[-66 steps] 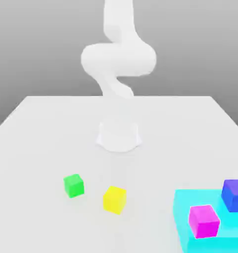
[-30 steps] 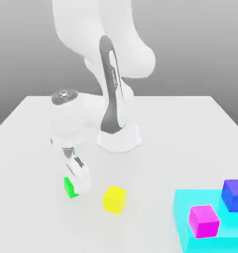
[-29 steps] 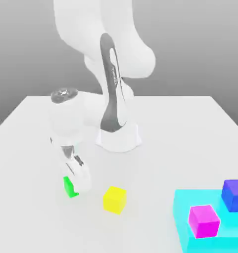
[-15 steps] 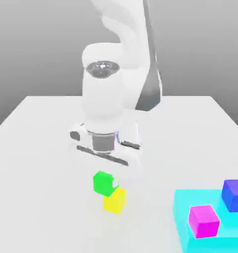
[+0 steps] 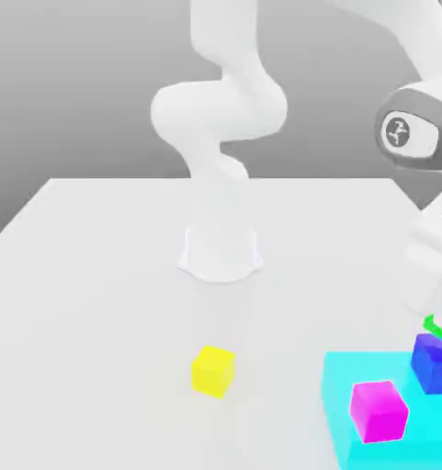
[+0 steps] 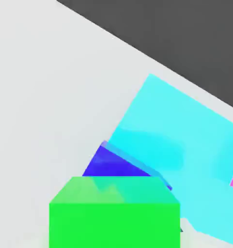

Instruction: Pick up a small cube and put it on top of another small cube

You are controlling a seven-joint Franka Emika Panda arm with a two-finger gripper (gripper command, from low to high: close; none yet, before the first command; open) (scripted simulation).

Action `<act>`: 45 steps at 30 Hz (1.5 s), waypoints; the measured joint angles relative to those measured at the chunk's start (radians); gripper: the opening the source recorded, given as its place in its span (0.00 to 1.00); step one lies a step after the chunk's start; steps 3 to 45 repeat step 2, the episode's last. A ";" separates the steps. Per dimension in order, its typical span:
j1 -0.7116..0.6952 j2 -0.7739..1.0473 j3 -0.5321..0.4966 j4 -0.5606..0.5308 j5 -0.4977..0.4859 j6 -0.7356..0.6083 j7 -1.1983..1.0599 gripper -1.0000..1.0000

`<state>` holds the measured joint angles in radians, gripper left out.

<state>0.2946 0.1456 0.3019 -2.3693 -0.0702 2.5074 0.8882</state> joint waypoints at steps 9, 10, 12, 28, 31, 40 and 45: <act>0.000 0.000 0.000 0.000 0.000 0.000 0.000 1.00; 0.000 0.000 0.000 0.000 0.000 0.000 0.000 1.00; 0.000 0.000 0.000 0.000 0.000 0.000 0.000 1.00; 0.000 0.000 0.000 0.000 0.000 0.000 0.000 1.00; 0.000 0.000 0.000 0.000 0.000 0.000 0.000 1.00; 0.000 0.000 0.000 0.000 0.000 0.000 0.000 1.00; 0.000 0.000 0.000 0.000 0.000 0.000 0.000 1.00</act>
